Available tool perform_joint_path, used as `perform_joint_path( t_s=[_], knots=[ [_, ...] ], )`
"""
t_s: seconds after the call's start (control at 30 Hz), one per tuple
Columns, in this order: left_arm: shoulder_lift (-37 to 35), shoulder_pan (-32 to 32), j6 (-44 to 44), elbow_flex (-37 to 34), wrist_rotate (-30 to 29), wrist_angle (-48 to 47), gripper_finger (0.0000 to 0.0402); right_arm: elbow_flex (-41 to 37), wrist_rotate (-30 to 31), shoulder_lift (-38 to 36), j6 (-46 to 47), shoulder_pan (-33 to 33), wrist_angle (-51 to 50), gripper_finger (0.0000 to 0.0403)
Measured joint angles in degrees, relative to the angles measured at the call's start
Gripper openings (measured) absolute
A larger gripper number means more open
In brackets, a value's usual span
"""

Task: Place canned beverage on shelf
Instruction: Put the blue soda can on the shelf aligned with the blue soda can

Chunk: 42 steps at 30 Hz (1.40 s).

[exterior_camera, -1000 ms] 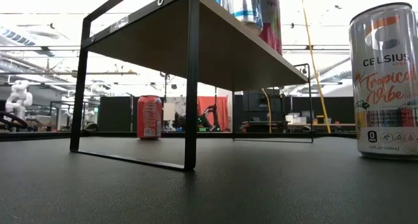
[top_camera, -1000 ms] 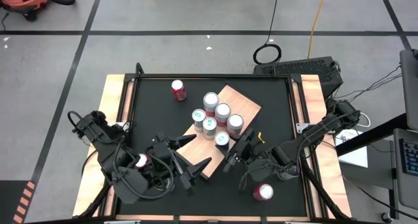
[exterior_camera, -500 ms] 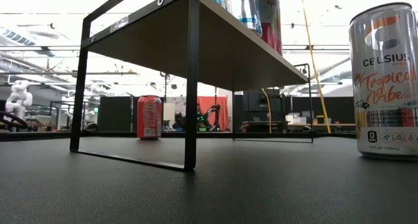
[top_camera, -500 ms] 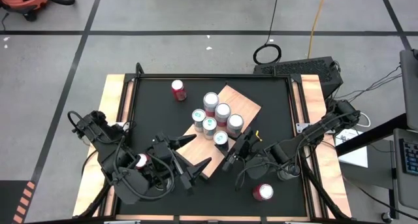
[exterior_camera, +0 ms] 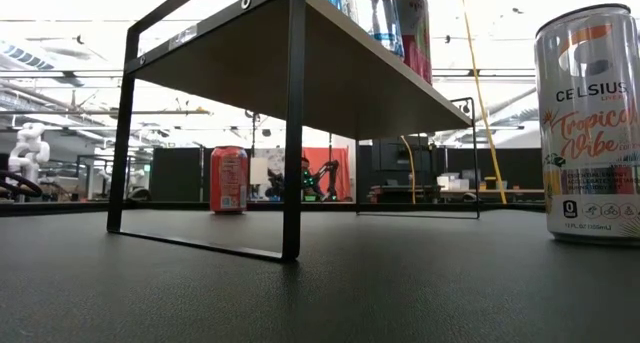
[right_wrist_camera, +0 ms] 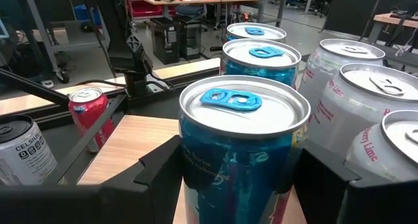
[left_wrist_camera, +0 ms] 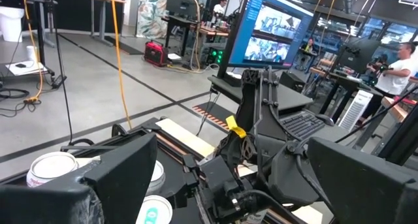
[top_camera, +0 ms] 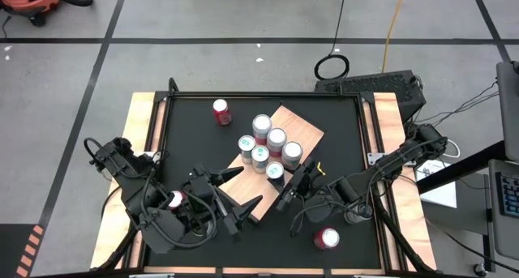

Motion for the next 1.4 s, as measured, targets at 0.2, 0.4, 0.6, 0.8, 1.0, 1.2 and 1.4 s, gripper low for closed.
perform_joint_path(
  t_s=[0.2,0.4,0.6,0.8,1.0,1.2,1.4],
  knots=[
    [0.0,0.0,0.0,0.0,0.0,0.0,0.0393,0.0,-0.1,0.0,-1.1,0.0,-0.1,0.0233],
    [0.0,0.0,0.0,0.0,0.0,0.1,0.0393,0.0,0.1,0.0,-1.2,0.0,-0.4,0.0266],
    [0.0,0.0,-0.1,0.0,0.0,0.2,0.0393,0.0,0.1,0.0,-3.9,0.0,0.0,0.0271],
    [0.0,-0.1,-0.1,0.0,0.5,0.2,0.0393,1.1,0.1,0.0,-6.4,0.0,0.3,0.0272],
    [0.0,-0.4,-0.1,0.0,0.6,0.1,0.0393,5.7,0.4,0.0,-13.7,0.0,0.3,0.0272],
    [0.0,-1.0,-0.2,0.0,0.7,0.1,0.0393,12.3,1.9,-0.2,-19.4,0.6,-5.7,0.0272],
    [0.0,-2.2,-1.5,0.0,0.2,-0.2,0.0393,21.2,1.7,-3.2,-5.1,7.7,-27.1,0.0272]
  ],
)
